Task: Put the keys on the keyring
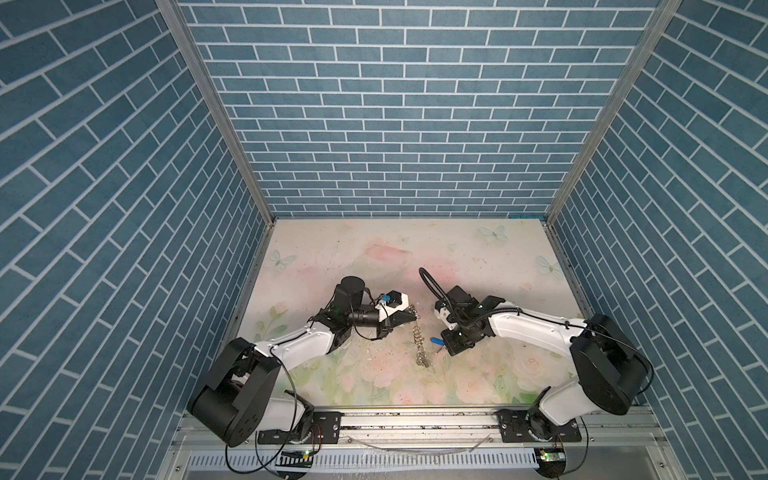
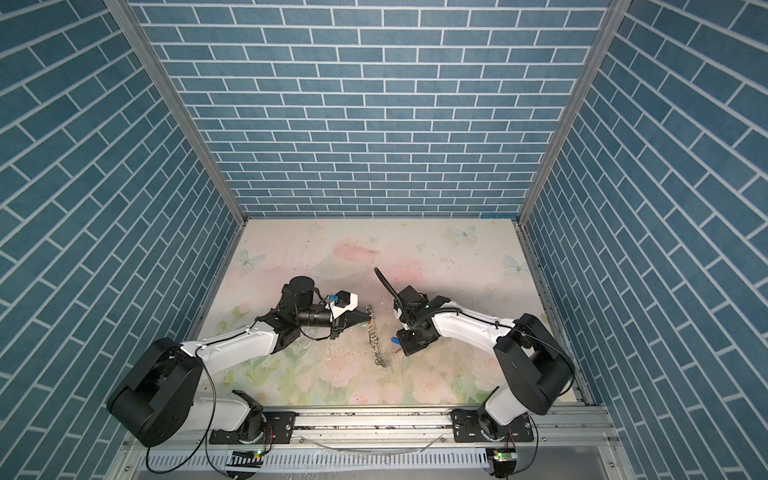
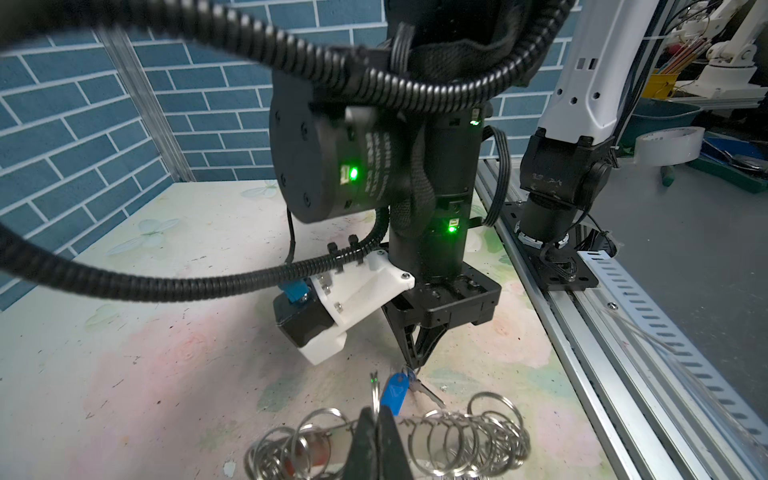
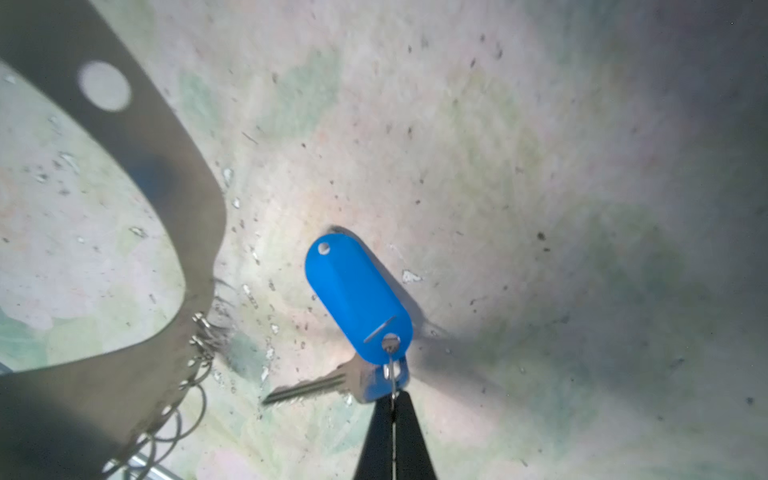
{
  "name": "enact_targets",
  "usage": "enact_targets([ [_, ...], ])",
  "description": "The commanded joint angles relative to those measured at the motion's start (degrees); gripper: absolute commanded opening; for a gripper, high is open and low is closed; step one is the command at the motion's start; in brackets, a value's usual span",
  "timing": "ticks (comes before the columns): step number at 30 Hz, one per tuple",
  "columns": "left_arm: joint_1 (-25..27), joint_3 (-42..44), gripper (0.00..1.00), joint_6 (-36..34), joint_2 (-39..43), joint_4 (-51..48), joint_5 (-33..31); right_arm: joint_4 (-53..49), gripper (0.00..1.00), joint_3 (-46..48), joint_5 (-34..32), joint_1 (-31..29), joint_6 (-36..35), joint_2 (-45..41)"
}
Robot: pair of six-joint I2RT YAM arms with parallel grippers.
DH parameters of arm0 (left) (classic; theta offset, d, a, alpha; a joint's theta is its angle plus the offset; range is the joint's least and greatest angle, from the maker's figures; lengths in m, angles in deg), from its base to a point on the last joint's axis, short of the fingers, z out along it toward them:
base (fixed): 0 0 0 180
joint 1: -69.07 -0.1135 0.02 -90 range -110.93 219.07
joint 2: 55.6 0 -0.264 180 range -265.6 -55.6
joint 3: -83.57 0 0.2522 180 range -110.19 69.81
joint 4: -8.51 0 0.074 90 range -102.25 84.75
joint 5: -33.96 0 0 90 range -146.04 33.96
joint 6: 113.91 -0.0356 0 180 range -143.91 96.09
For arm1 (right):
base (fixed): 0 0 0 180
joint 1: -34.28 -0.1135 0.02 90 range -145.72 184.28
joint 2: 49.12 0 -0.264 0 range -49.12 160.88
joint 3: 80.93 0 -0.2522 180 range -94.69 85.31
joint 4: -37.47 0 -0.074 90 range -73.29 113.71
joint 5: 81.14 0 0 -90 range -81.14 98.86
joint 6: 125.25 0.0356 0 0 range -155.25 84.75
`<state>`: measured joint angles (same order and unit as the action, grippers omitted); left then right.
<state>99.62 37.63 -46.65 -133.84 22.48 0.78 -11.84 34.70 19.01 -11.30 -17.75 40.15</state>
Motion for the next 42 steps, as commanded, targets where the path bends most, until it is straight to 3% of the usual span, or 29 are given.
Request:
enact_targets([
  [1,-0.31,-0.15,0.00,-0.64,1.31,0.84,1.19,-6.80,0.00,-3.67,0.89,0.33,-1.14,1.67],
  [10,-0.27,-0.07,0.00,-0.72,1.31,0.66,1.15,-6.20,0.00,-5.64,0.42,1.11,-2.59,3.11],
  [16,-0.31,-0.09,0.00,-0.72,1.18,0.69,1.02,-4.47,0.14,-5.23,-0.19,1.06,-2.74,1.94],
  [22,-0.30,-0.14,0.00,-0.72,1.21,0.58,1.02,-1.48,0.21,-2.80,0.30,1.17,-0.96,-0.68],
  [36,-0.30,-0.20,0.00,-0.45,1.03,0.94,1.17,15.84,0.21,13.75,-1.17,0.47,2.10,-15.17],
  [42,-0.31,-0.12,0.00,-0.50,1.11,0.95,1.06,24.79,0.20,19.61,-2.15,-0.07,3.70,-15.47],
])
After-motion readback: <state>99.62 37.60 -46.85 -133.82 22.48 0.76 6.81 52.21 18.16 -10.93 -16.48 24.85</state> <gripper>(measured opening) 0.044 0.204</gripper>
